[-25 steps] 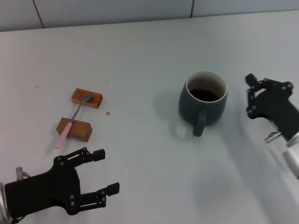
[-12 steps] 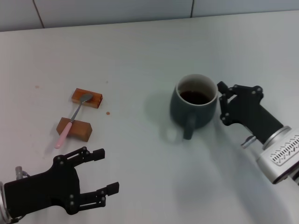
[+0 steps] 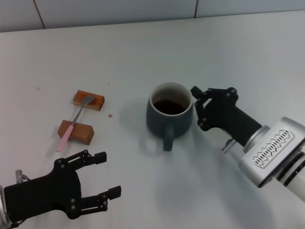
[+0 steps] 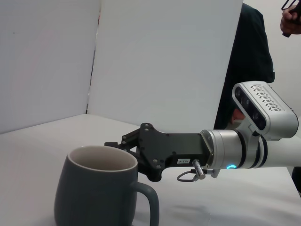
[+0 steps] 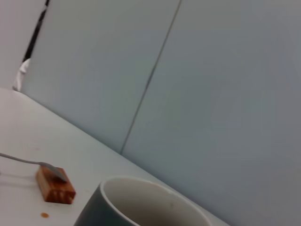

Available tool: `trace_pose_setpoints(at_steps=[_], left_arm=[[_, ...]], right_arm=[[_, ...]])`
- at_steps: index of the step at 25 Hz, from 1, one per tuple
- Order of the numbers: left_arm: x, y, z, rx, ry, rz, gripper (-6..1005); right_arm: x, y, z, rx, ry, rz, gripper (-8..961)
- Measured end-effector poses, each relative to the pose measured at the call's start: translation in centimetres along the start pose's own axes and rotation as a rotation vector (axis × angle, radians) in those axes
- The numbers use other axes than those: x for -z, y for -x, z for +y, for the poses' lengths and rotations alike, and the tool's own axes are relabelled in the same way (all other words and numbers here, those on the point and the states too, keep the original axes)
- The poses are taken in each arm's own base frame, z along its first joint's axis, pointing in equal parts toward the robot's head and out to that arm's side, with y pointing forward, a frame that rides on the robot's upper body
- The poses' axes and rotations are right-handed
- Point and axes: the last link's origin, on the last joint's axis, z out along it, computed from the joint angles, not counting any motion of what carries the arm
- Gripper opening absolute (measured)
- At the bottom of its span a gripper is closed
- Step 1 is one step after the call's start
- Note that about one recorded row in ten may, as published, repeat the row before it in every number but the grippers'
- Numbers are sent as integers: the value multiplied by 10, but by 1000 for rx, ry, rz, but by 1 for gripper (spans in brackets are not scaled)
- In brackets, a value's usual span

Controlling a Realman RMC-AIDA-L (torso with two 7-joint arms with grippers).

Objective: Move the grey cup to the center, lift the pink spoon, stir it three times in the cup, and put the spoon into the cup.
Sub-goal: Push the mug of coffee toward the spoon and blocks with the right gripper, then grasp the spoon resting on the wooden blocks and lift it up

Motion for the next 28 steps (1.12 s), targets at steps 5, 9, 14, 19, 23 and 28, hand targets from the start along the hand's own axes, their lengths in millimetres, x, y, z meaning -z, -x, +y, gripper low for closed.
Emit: trace_pose_setpoints(at_steps=[5,9,14,19,23,28], left_arm=[[0,0,0,-3,1,0,841],[-1,0,-1,-7,2,0,841],[-1,0,-1,-7,2,0,841],[-1,-2,-1,-13,6,3,842],[-1,-1,-1,-10,5,2,842],[-1,-1,-1,-12,3,2,842]], right_arm=[[-7,4,3,3,27,-8,4],[-9,6,6,2,45,-17,4],[-9,7,7,1,49,-21,5],[1,4,-17,-51,-127,-30,4],[29,6,-43,-144,-293,-137,5],[68,13,-67,-376,-194,-325,6]])
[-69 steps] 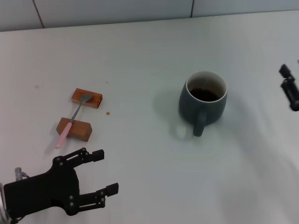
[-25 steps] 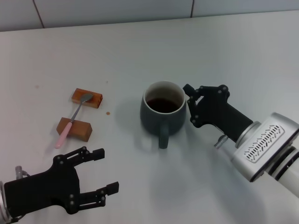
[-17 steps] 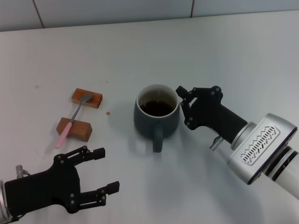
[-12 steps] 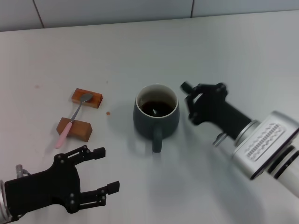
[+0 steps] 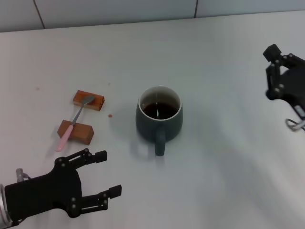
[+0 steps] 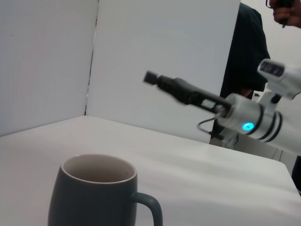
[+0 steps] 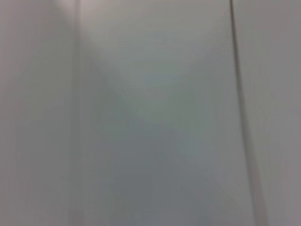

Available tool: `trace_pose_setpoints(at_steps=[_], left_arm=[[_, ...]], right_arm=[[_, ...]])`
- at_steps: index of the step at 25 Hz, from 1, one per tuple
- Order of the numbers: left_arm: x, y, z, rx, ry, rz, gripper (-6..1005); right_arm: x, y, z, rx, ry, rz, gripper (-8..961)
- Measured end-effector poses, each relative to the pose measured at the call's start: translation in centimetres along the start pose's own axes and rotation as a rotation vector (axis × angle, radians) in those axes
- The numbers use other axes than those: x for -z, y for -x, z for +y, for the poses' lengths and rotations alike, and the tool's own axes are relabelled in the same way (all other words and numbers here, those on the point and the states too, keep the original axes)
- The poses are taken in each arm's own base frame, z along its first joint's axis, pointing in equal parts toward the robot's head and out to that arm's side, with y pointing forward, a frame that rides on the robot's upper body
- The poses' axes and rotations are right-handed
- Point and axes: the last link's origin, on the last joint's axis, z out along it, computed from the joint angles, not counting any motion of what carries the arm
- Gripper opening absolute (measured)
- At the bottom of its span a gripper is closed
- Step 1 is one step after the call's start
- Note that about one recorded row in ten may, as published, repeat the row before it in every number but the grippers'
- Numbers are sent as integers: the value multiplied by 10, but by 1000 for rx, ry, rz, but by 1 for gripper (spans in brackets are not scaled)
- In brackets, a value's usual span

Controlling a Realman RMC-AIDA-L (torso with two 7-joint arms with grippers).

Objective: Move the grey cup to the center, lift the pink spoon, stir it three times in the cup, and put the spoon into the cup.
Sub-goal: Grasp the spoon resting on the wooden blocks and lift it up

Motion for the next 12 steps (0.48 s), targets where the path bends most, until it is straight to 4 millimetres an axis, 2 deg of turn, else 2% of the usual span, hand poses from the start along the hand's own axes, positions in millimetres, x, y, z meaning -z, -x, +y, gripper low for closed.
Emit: trace_pose_setpoints(at_steps=[4,7,12], left_arm=[[0,0,-1,-5,-4,0,842],[0,-2,-2,-11,-10,9,842],[1,-7,-4,-12,-27,44,841]], right_arm=[[13,14,-2,-156,248,35,6],[23,16,4,-225,474,174,7],[27,11,13,-264,589,281,102]])
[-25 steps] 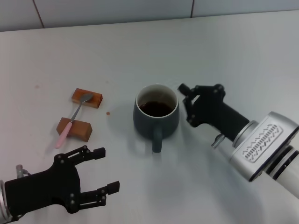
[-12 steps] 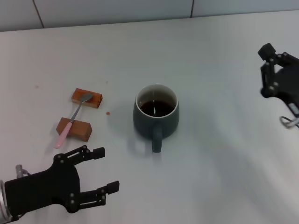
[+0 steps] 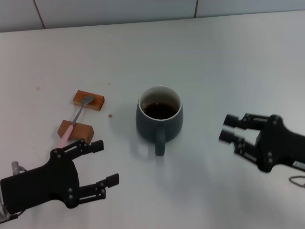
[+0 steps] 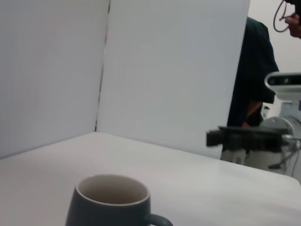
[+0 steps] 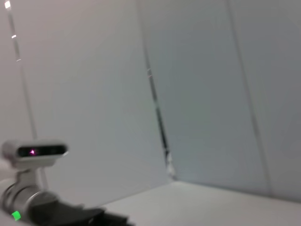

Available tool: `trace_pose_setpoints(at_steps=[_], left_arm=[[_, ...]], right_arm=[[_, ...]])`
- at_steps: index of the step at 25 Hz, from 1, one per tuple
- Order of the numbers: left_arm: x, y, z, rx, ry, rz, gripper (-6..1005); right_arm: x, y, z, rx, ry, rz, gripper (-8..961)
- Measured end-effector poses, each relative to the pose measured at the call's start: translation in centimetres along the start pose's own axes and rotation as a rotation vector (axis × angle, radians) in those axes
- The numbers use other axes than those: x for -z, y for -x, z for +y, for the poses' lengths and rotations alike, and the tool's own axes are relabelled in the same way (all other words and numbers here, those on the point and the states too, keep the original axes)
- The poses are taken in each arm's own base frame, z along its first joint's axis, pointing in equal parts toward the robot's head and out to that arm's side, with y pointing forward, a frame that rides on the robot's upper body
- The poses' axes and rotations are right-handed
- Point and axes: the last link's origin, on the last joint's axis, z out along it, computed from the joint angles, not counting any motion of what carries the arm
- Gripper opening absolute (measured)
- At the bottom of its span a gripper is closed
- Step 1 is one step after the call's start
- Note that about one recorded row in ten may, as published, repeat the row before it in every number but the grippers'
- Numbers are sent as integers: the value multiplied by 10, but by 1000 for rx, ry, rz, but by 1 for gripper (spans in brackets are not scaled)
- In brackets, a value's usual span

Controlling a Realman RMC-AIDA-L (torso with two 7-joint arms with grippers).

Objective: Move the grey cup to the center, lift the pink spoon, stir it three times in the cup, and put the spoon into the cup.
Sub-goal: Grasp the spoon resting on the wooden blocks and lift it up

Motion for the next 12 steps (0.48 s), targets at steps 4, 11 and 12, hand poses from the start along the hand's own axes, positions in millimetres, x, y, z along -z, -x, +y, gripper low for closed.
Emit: trace_pose_setpoints(at_steps=[4,11,12], left_arm=[[2,-4,-1,1,-18,31,841],[12,-14,-9,188,-163,282,842],[16,-14,-9,243,-185,350,842]], right_arm=[[-2,-1,2,-19,52,50,374],[0,1,0,-10,45,53,610],[-1,1,-1,-6,45,56,629]])
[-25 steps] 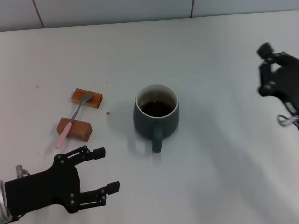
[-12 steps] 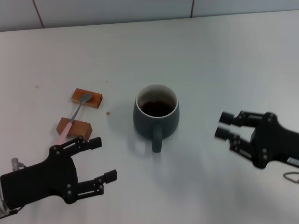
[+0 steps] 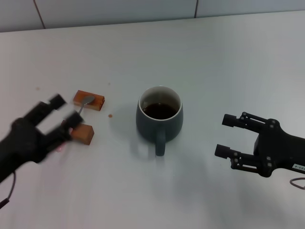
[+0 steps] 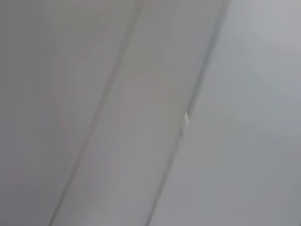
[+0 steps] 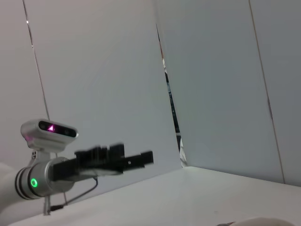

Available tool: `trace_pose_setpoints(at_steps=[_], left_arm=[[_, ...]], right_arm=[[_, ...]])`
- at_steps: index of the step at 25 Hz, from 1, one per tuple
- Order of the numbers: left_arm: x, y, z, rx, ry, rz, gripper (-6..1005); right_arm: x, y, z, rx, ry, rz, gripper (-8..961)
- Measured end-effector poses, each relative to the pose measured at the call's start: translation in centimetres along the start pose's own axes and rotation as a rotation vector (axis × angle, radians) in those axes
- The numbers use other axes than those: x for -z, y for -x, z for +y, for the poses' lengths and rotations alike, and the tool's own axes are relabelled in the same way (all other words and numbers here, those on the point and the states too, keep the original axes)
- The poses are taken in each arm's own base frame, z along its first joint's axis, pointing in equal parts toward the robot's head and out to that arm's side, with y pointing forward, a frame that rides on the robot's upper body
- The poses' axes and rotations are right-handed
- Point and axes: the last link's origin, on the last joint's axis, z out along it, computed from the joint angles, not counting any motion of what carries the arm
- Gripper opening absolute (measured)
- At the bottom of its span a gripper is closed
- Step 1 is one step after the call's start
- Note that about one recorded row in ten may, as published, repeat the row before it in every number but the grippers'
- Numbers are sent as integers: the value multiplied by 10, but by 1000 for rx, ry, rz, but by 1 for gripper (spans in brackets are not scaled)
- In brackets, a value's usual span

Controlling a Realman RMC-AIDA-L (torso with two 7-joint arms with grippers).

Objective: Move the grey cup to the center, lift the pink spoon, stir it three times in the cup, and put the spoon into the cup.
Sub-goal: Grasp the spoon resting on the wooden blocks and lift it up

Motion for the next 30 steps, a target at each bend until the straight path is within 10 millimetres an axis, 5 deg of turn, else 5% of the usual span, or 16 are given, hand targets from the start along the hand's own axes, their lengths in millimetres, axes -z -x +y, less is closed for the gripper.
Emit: trace_pose_setpoints(at_steps=[8,14,30], left_arm=[[24,17,6,345,-129,183,841],[35,35,5,516,-236,198,845],[42,54,7,645,-334,200,845]], right_arm=[[-4,-1,-6,15,-12,28,783],[-6,-2,-8,19,-6,53,788],[-14,-2,-15,16,15,122,788]])
